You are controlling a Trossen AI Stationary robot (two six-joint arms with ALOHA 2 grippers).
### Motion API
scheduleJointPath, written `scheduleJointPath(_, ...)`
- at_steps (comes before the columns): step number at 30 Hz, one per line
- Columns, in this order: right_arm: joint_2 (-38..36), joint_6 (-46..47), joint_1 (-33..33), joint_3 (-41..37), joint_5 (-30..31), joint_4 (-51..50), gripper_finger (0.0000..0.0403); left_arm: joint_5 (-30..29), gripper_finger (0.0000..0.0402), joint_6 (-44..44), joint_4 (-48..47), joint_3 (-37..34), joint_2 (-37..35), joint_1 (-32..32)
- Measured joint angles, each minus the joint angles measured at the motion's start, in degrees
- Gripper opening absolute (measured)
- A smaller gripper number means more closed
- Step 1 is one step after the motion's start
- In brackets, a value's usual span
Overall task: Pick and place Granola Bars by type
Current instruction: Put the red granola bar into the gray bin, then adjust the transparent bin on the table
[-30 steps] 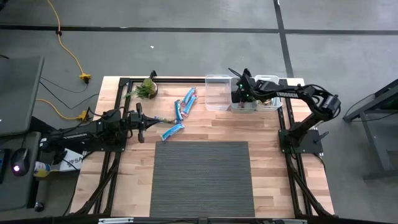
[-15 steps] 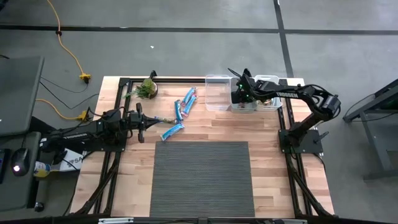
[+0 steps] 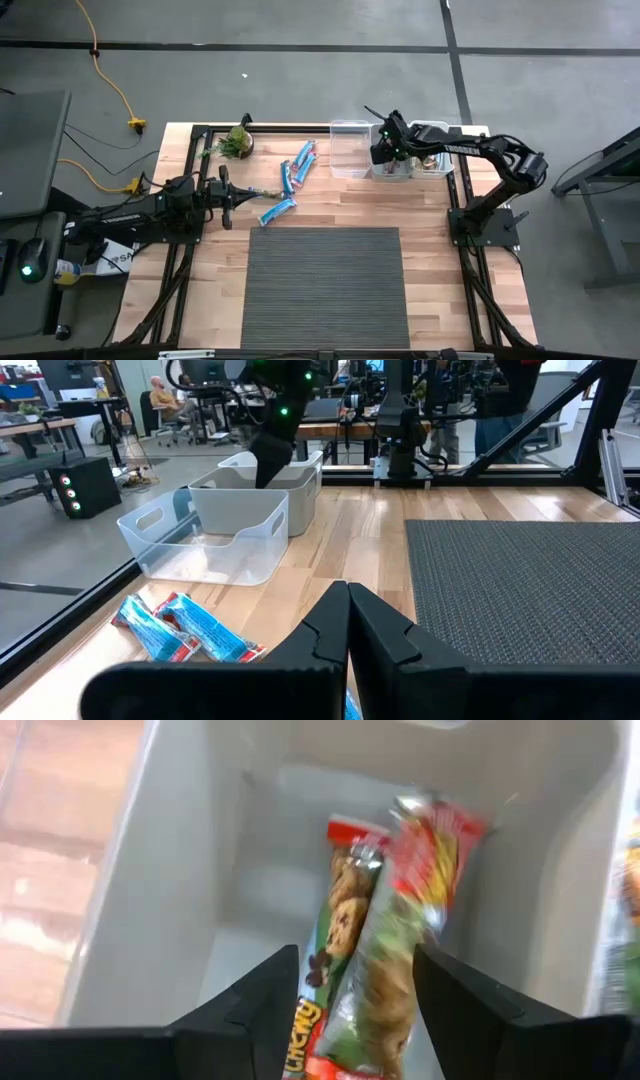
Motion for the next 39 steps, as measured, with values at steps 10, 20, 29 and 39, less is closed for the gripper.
scheduleJointPath(10,0.0,-7.2,0.0,9.6,5.5,-7.4,0.0184,0.0,0.0001,0.0,0.0,0.0,0.0,0.0)
scheduleJointPath(20,0.0,-24.8,2.4,22.6,3.0,-0.5,0.0184,0.0,0.0001,0.0,0.0,0.0,0.0,0.0)
scheduleJointPath(29,0.0,-31.1,1.6,30.1,-10.6,11.2,0.0184,0.0,0.0001,0.0,0.0,0.0,0.0,0.0)
scheduleJointPath(39,0.1,-25.1,-2.2,30.6,-20.2,25.9,0.0184,0.0,0.0001,0.0,0.0,0.0,0.0,0.0)
